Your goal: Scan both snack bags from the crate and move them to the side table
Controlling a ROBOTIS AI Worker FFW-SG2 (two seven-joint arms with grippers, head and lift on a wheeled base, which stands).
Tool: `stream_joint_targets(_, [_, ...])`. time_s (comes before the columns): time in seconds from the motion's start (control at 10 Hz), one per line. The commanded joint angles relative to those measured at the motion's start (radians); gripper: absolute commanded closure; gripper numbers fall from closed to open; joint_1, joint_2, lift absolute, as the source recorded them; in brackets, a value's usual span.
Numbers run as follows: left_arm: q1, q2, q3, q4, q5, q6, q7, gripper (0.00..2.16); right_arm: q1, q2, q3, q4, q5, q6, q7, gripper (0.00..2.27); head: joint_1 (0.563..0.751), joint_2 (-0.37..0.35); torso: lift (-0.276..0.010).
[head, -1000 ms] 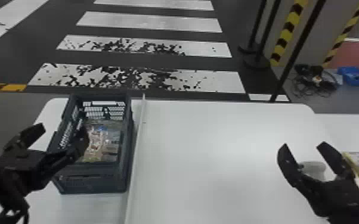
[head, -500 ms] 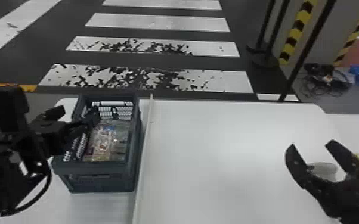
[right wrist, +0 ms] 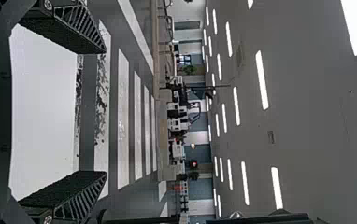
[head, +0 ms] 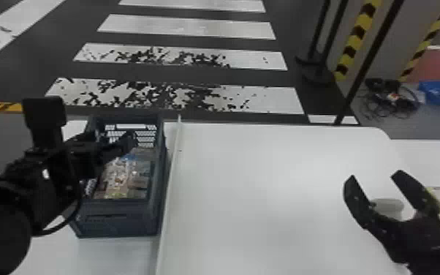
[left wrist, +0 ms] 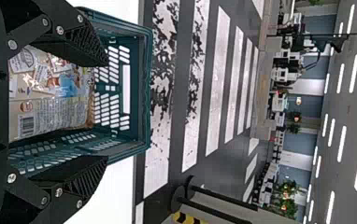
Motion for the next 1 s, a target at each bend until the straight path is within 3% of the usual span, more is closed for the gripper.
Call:
stream_joint_targets(0.0, [-0.043, -0.009, -0.012, 0.074, -0.012, 0.009, 0.004, 0.32, -0.008, -0.008, 0.0, 0.018, -0.005, -0.005, 0.0, 0.07, 0.695, -0.064, -0.095])
stream_joint_targets(0.5, [-0.194, -0.029, -0.031, 0.257, -0.023, 0.062, 0.027, 0.32, -0.027, -0.047, -0.003, 0.056, -0.028, -0.018, 0.0, 0.07, 0.695, -0.067, -0.095])
stream_joint_targets(0.9, [-0.27, -0.066, -0.054, 0.379, -0.046, 0.12, 0.053, 0.32, -0.025, -0.065, -0.009, 0.065, -0.046, -0.024, 0.0, 0.07, 0.695, -0.081, -0.095])
